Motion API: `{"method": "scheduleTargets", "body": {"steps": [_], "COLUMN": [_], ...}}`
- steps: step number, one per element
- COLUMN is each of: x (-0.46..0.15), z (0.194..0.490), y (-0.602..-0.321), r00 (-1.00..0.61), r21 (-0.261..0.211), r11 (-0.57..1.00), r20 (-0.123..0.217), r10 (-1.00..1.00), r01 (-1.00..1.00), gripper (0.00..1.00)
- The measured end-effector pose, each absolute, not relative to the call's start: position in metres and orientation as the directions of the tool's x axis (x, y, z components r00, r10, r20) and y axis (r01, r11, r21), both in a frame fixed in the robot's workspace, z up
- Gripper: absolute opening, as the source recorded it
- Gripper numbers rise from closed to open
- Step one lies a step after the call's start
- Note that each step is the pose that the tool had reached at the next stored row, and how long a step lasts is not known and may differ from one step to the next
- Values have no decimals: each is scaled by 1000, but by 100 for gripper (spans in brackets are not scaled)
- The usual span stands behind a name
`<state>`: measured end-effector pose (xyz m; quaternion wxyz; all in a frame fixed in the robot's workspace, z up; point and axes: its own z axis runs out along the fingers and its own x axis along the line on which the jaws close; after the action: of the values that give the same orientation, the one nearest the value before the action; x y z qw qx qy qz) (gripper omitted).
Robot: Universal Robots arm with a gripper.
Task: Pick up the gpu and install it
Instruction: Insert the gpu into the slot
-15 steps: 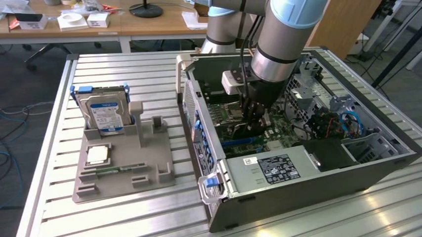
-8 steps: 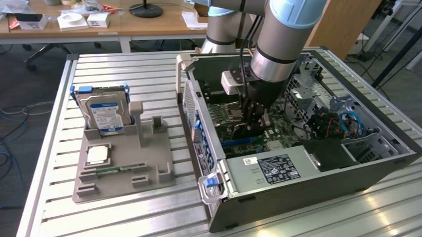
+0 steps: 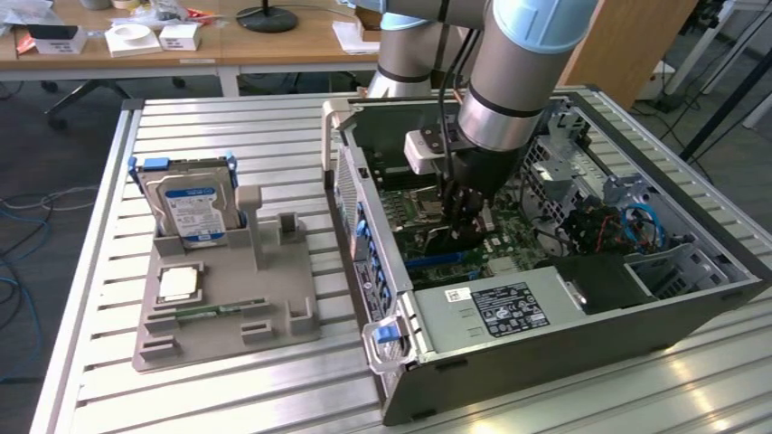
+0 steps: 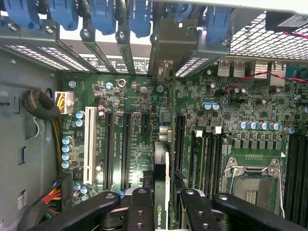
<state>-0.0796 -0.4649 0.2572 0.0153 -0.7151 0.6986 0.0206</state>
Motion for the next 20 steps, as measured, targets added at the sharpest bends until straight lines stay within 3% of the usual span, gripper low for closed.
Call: {"method": "scheduleTargets", "body": {"steps": [20], "x": [-80], "z": [255], "y": [-465], "r00": [11], "r21": [7], "r11": [-11], "r20": [-51], "r10": [-999], "r01": [-1000], "gripper": [26]}}
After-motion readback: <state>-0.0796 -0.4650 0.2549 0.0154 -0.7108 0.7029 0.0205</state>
